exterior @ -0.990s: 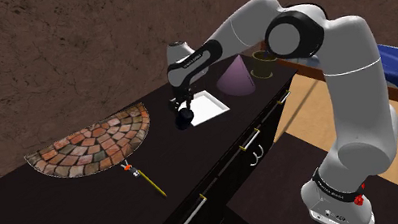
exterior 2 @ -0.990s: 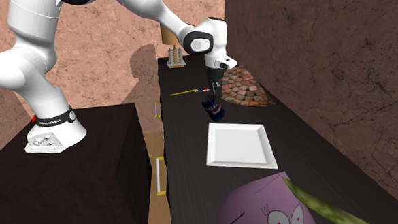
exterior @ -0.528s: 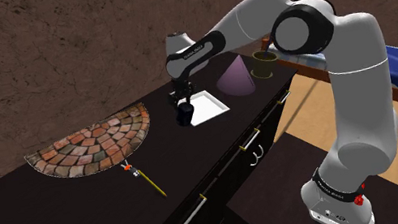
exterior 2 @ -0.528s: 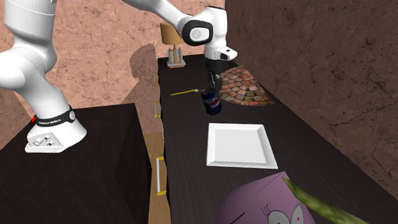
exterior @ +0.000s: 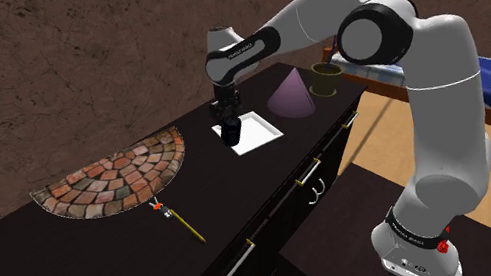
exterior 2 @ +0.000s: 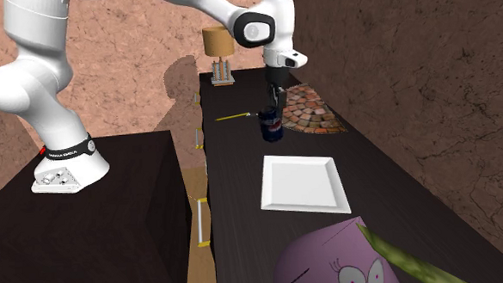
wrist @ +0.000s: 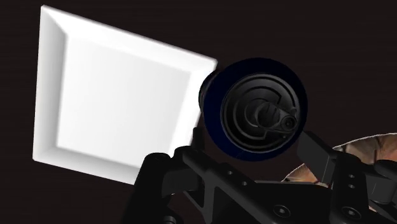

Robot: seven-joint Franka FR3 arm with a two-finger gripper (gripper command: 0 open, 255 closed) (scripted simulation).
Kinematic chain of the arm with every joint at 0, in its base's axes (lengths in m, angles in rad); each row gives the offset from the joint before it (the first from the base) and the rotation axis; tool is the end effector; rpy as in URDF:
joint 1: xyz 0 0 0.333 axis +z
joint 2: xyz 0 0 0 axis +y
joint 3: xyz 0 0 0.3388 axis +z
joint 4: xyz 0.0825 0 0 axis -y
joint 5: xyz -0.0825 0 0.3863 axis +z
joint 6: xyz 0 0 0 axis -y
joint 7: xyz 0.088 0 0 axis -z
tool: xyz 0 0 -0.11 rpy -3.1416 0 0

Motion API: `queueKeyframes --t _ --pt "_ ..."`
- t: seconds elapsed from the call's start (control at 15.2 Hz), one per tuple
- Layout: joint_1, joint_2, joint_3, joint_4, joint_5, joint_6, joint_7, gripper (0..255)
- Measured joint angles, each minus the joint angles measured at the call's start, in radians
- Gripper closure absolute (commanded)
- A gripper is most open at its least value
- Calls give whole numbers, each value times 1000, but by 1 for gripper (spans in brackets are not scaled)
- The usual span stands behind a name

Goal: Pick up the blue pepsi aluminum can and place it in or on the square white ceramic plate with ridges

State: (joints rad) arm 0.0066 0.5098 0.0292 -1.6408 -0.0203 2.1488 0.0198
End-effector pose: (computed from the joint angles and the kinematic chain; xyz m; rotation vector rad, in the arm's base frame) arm 0.6932 0.0213 0.3358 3.1386 0.0367 -0.0023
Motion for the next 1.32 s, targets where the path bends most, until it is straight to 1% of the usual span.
queueKeyframes --t 0.07,0.26,0.53,0.73,0.79,0.86,0.99,1.25,1.32 --pt "-15 4 -4 11 2 -7 -19 255" --pt "-56 43 -16 102 9 -59 -75 255" --pt "-101 117 -28 253 16 -135 -134 255" --pt "-145 192 -37 401 22 -208 -187 255" --pt "-155 229 -39 467 24 -236 -200 255" --pt "-176 276 -42 558 27 -281 -222 255" --pt "-190 303 -45 596 28 -292 -238 255" --pt "-193 325 -44 586 29 -261 -242 255" --pt "-193 320 -45 565 29 -245 -243 255"
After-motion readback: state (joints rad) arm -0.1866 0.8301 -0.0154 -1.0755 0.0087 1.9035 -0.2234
